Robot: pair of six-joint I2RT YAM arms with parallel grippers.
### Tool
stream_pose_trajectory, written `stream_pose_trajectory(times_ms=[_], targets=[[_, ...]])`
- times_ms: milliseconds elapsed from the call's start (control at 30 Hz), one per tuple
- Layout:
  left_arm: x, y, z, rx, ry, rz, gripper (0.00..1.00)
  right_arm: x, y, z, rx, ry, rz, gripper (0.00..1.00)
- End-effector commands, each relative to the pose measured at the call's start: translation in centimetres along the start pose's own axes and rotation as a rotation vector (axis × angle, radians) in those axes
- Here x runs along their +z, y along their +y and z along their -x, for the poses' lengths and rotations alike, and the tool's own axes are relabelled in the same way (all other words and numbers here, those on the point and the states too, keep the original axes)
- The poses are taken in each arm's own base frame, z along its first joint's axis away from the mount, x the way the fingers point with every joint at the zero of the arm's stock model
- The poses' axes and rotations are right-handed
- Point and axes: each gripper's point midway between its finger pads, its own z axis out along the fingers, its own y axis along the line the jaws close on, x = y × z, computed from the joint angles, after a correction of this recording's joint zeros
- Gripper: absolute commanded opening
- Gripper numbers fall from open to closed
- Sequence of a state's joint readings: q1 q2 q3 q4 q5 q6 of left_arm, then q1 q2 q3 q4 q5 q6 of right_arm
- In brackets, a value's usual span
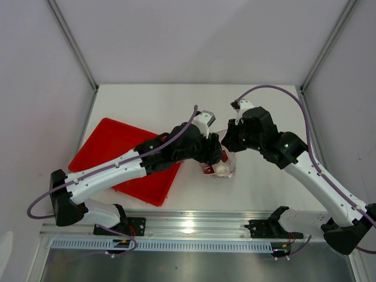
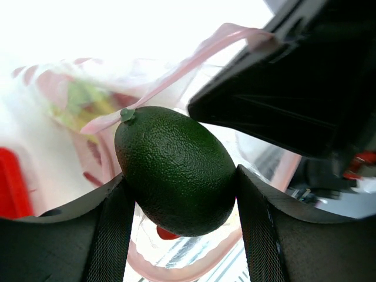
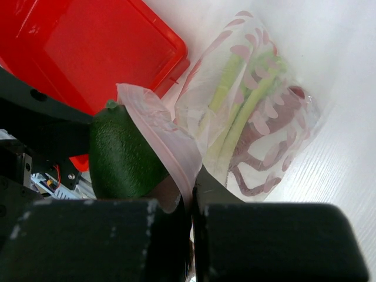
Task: Place the food in the zip-top bag and seal the zipper
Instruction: Place the fake fruit in the zipper food storage bag, then adjust the zipper food storage bag at the center of the board.
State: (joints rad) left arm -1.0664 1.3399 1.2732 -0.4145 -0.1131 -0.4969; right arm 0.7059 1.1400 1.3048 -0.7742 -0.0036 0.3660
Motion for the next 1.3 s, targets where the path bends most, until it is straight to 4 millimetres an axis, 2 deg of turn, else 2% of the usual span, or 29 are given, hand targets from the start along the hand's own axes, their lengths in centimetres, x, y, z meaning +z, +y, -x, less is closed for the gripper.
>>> stream_pose_trajectory(times_ms=[0,33,67,100,167,233,333,533,633,733,900,933,1000,1033,1167,1267], targets=[[-0.4,0.8,1.4,0.045,-0.022,0.105,0.59,-2.1,1.5,3.2,0.013,-0.118,0.061,0.00],[0.1,1.0,0.9,0.057,-0.003,0.117,0.61,-2.1,1.5,3.3,0.014,-0.121,0.061,0.00],[0.1,1.1,0.9,0.059,-0.001,0.127,0.71,-2.1,1.5,3.3,0.014,-0.120,0.060,0.00],[0.1,1.3,0.6,0.064,0.011,0.143,0.75,-2.1,1.5,3.4,0.013,-0.123,0.060,0.00],[-0.2,1.4,0.8,0.075,-0.002,0.163,0.83,-2.1,1.5,3.3,0.012,-0.116,0.057,0.00],[-0.6,0.9,1.4,0.077,-0.036,0.139,0.98,-2.3,1.4,3.4,0.012,-0.123,0.053,0.00],[-1.3,0.4,1.4,0.082,-0.063,0.104,1.00,-2.3,1.3,3.4,0.011,-0.120,0.049,0.00],[-3.7,-0.3,2.0,0.089,-0.132,0.086,1.00,-2.2,0.9,3.1,0.002,-0.110,0.036,0.00],[-5.3,0.2,2.6,0.080,-0.172,0.115,1.00,-2.1,0.7,2.8,0.001,-0.100,0.028,0.00],[-5.9,1.1,2.1,0.077,-0.184,0.138,0.99,-2.2,0.7,2.8,0.005,-0.107,0.032,0.00],[-5.1,2.6,-0.4,0.065,-0.131,0.179,0.98,-2.4,0.7,2.9,0.007,-0.110,0.037,0.00],[-4.8,2.7,-1.2,0.060,-0.117,0.176,0.91,-2.6,0.8,3.0,0.006,-0.113,0.042,0.00],[-4.2,2.7,-2.5,0.059,-0.093,0.153,0.83,-2.7,0.9,3.2,0.004,-0.115,0.048,0.00],[-4.0,2.7,-2.9,0.046,-0.086,0.146,0.76,-2.8,0.9,3.1,0.004,-0.114,0.047,0.00],[-3.4,2.5,-3.8,0.032,-0.061,0.129,0.67,-3.1,0.8,3.2,0.007,-0.120,0.045,0.00],[-3.0,1.8,-3.8,0.026,-0.041,0.110,0.63,-3.1,0.9,3.1,0.008,-0.117,0.049,0.00]])
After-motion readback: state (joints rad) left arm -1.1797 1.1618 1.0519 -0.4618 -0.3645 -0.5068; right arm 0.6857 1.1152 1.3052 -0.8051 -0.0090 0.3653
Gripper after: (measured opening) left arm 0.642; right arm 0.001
